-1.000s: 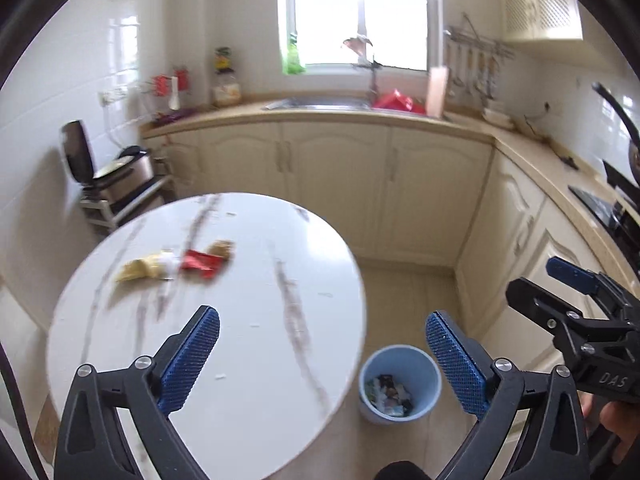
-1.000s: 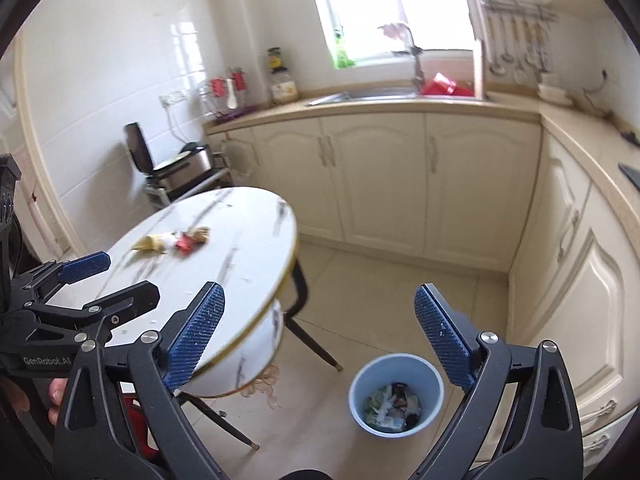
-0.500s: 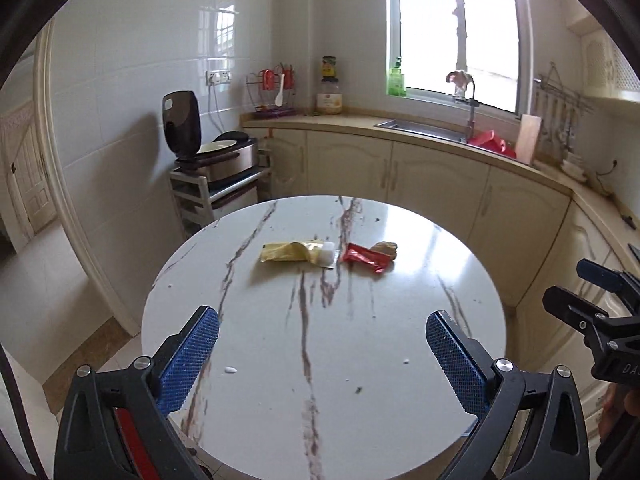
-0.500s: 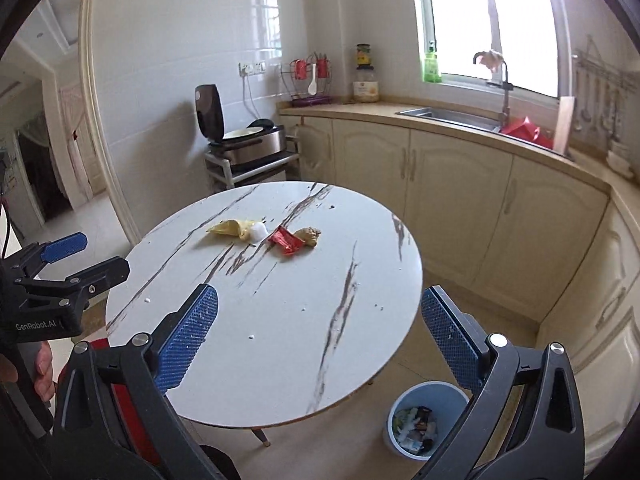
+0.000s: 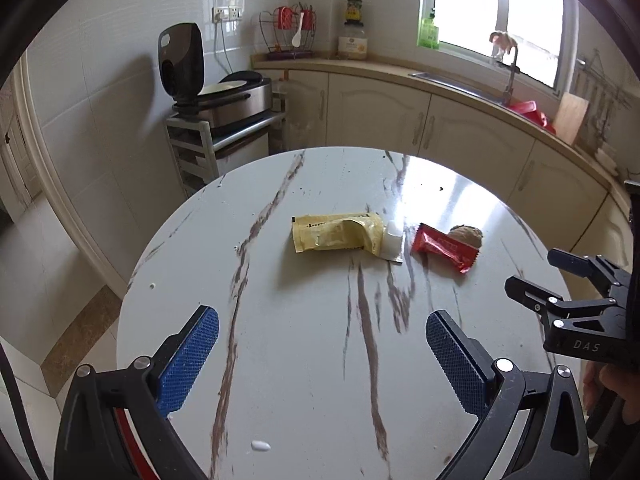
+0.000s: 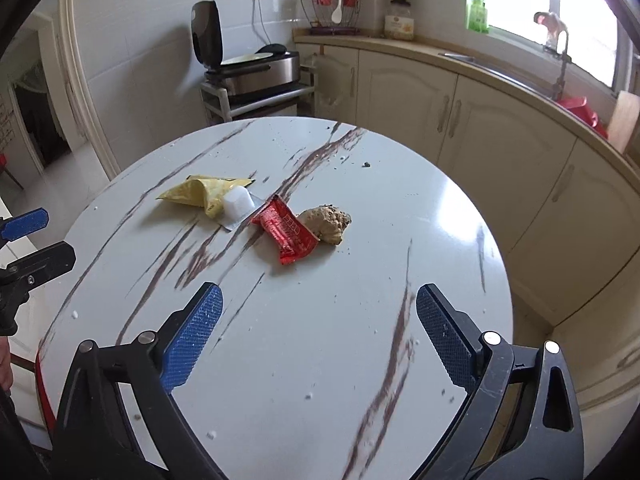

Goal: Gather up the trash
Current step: 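Move both open tools back toward the table, then grasp the bread chunk with the right tool while the left tool grasps the white cup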

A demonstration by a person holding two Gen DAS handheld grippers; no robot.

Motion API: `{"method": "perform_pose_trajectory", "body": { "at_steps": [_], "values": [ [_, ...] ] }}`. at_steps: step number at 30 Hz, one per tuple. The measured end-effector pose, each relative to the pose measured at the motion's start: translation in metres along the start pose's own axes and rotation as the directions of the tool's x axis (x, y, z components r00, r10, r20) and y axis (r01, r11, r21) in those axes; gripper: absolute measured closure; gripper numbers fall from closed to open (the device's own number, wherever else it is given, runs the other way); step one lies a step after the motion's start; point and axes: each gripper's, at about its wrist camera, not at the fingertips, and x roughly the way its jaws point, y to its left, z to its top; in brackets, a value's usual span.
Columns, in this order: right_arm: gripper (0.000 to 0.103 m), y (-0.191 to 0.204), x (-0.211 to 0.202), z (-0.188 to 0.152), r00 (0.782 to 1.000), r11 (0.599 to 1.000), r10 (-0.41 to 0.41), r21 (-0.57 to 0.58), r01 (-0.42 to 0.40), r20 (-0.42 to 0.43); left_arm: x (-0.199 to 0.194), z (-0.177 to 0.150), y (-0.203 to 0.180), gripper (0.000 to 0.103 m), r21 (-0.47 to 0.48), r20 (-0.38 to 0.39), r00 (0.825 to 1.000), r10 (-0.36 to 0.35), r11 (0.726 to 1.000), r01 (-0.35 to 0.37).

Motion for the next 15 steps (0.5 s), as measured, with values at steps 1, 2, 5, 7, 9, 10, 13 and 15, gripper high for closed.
{"method": "perform_pose_trajectory", "body": {
  "at_steps": [1,2,5,7,9,10,13,15],
  "values": [
    [0.010,-0.003,0.008,0.005,1.000,1.000,0.003,0.013,-0.003,-0.004,0.009,0.009,0.003,0.001,-0.006,-0.002,1.000,0.000,1.000,0.000],
    [0.010,-0.007,0.016,0.009,1.000,1.000,-0.010,0.025,0.010,-0.006,0.018,0.018,0.006,0.001,-0.010,-0.001,1.000,-0.008,1.000,0.008],
    [0.012,-0.022,0.036,0.021,0.999,0.997,-0.036,0.068,0.037,-0.007,0.044,0.043,-0.003,0.001,-0.001,-0.013,1.000,-0.018,1.000,0.018],
    [0.019,-0.028,0.049,0.027,0.999,0.996,-0.034,0.081,0.036,-0.024,0.064,0.055,-0.013,0.001,0.032,-0.015,1.000,-0.013,0.999,0.013],
    [0.024,-0.029,0.060,0.032,0.999,0.997,-0.044,0.065,0.046,-0.032,0.075,0.064,-0.022,0.001,0.061,-0.013,1.000,0.003,0.998,-0.002],
    [0.029,-0.029,0.067,0.035,0.998,0.997,-0.042,0.060,0.044,-0.043,0.084,0.066,-0.026,0.001,0.075,-0.017,1.000,-0.001,0.997,0.003],
    [0.033,-0.034,0.071,0.038,0.999,0.998,-0.001,0.063,0.004,-0.036,0.102,0.072,-0.036,0.001,0.102,-0.029,1.000,-0.005,0.995,0.008],
    [0.033,-0.037,0.072,0.038,0.999,0.998,0.024,0.059,-0.022,-0.045,0.109,0.073,-0.041,0.001,0.118,-0.028,1.000,-0.012,0.993,0.016]
  ]
}}
